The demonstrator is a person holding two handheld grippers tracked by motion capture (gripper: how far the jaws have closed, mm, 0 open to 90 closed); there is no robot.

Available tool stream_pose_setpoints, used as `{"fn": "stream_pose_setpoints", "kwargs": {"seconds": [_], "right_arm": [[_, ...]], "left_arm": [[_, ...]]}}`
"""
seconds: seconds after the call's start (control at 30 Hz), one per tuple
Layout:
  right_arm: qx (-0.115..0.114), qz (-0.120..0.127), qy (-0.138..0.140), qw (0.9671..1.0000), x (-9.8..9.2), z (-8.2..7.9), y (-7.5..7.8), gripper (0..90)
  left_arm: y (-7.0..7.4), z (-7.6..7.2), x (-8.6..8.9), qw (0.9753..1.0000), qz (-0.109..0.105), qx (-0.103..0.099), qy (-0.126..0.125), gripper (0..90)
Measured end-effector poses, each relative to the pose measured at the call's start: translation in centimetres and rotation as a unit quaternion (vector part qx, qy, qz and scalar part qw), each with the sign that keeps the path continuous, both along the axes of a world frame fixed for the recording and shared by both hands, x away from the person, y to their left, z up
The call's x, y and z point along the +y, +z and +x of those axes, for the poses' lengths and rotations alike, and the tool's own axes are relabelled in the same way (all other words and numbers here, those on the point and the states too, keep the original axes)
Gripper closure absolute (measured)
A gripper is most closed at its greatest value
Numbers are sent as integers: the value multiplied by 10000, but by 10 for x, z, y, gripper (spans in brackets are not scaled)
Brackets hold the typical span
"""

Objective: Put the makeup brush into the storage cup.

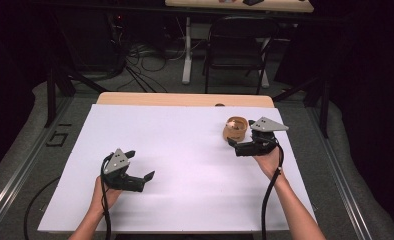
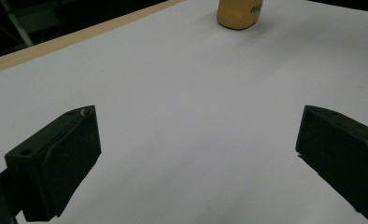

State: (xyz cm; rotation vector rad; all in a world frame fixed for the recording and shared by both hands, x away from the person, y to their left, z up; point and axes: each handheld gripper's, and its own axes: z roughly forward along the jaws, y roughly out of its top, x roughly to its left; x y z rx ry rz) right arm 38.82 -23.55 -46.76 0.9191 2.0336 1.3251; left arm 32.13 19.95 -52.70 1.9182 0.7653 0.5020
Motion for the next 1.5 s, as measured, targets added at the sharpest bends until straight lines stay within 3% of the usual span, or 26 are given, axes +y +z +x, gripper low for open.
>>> {"fn": "stream_pose_setpoints", "kwargs": {"seconds": [0.17,0.57,0.97,1.1,1.27,1.5], "right_arm": [[-221,44,49,9997,2,-17,-4,0],[-293,150,285,9990,3,-51,-8,0],[-478,434,313,9974,-10,-79,-20,0],[-500,406,360,9973,-12,-89,-26,0],[-637,454,279,9965,-17,-101,-31,0],[-596,377,139,9974,-23,-117,-40,0]], "left_arm": [[0,-3,4,10000,-87,-12,14,0],[0,-13,9,9998,-171,-28,20,0],[-1,-24,17,9994,-330,-132,11,0],[-1,-30,20,9989,-428,-175,-6,0],[-2,-36,24,9986,-468,-229,37,0],[-3,-44,30,9978,-588,-300,110,0]]}}
